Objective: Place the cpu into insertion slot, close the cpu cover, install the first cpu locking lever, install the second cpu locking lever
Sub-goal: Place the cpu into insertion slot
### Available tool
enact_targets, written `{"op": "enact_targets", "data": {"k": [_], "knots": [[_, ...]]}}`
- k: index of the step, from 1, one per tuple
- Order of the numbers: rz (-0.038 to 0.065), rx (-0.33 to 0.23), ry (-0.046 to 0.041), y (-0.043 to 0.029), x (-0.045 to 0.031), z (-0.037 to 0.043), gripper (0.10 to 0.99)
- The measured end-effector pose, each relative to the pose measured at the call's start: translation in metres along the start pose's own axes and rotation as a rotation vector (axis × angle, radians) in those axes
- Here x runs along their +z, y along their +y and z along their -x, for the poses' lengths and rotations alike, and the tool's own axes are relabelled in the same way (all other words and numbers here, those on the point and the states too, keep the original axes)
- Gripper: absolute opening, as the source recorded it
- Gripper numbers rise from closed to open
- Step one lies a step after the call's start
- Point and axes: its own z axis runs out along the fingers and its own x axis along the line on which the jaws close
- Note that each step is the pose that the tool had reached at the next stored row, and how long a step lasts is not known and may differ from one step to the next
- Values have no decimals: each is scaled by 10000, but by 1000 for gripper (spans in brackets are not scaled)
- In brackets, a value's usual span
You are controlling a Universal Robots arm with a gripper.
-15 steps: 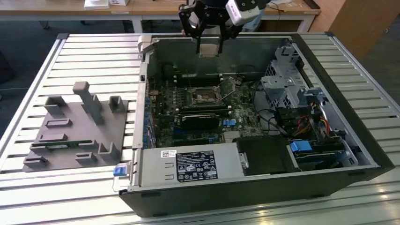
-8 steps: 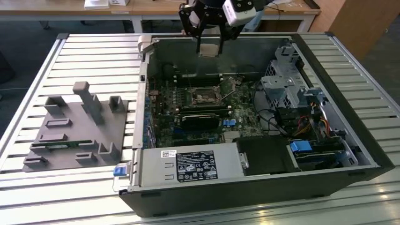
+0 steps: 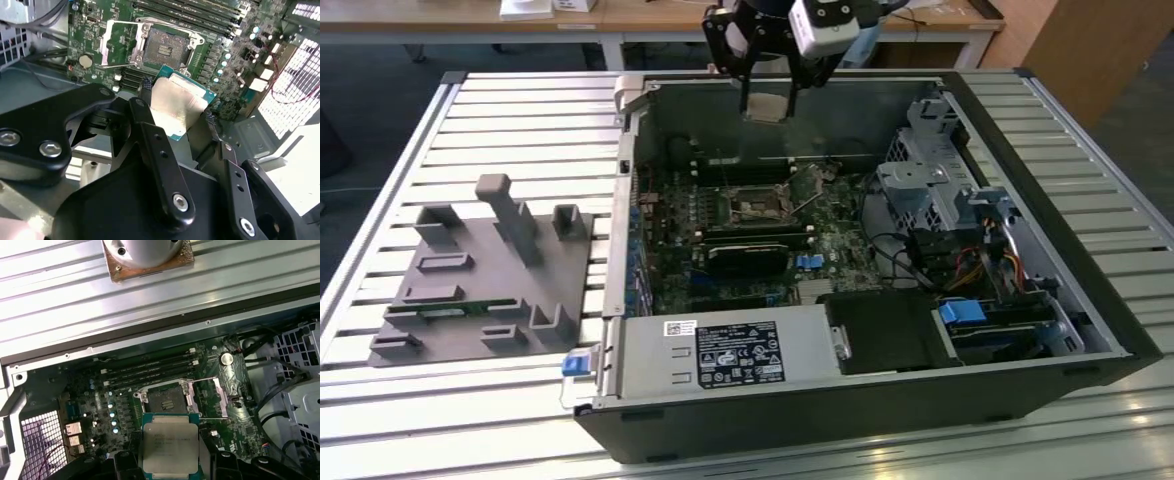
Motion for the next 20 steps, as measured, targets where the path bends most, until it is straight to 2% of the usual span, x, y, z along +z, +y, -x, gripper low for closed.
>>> {"op": "enact_targets", "data": {"k": [20], "knots": [[29,1473,-132,-2,8,-3,533]]}}
